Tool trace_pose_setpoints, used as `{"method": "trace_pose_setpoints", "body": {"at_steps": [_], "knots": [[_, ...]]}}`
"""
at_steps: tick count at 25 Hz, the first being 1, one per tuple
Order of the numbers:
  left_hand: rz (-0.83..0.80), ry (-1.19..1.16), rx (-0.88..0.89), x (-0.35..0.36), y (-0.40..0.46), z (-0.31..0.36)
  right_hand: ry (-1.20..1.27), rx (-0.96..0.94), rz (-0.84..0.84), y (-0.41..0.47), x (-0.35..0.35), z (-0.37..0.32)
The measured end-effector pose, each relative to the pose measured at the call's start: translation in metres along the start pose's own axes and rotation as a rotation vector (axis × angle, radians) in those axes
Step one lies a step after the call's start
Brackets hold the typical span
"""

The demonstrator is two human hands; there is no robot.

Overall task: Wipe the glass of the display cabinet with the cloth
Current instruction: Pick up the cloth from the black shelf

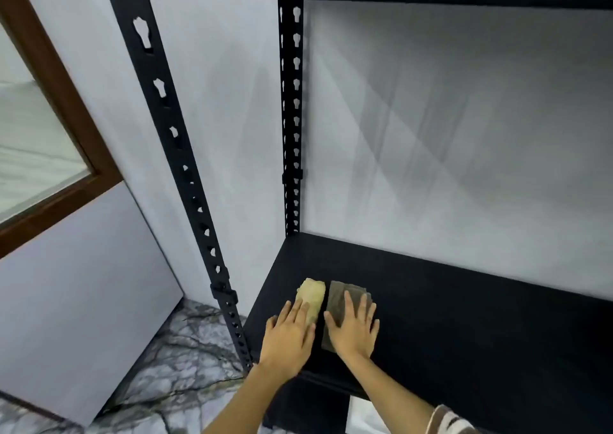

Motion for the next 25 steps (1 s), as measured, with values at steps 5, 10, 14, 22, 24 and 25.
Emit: {"method": "trace_pose_setpoints", "body": {"at_steps": [5, 10, 14, 22, 24, 25], "knots": [[-0.03, 0.011, -0.017, 0.01, 0.006, -0.014, -0.088, 0.1, -0.042, 0.009, 0.027, 0.014], [-0.007, 0.02, -0.006, 0.006, 0.004, -0.019, 0.006, 0.0, 0.123, 0.001, 0.023, 0.01], [0.002, 0.0, -0.008, 0.005, -0.001, -0.017, 0.064, -0.007, 0.145, -0.012, 0.02, 0.016], [0.248, -0.197, 0.027, -0.022, -0.048, -0.014, 1.076, 0.133, -0.088, -0.072, 0.013, -0.016], [0.389, -0.261, 0.024, -0.046, -0.078, -0.028, 1.26, 0.184, -0.252, -0.105, 0.009, -0.041], [0.458, -0.29, -0.003, -0.057, -0.094, -0.041, 1.336, 0.197, -0.306, -0.12, 0.007, -0.053]]}}
Point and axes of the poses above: each hand's wrist, its own y-axis towards the middle knuckle, its own x-axis out of the palm, z = x × y, the point moved 10 cm from there along y, towards the middle knuckle, and after that the axes turned 4 degrees about -y, right-handed, at the moved point
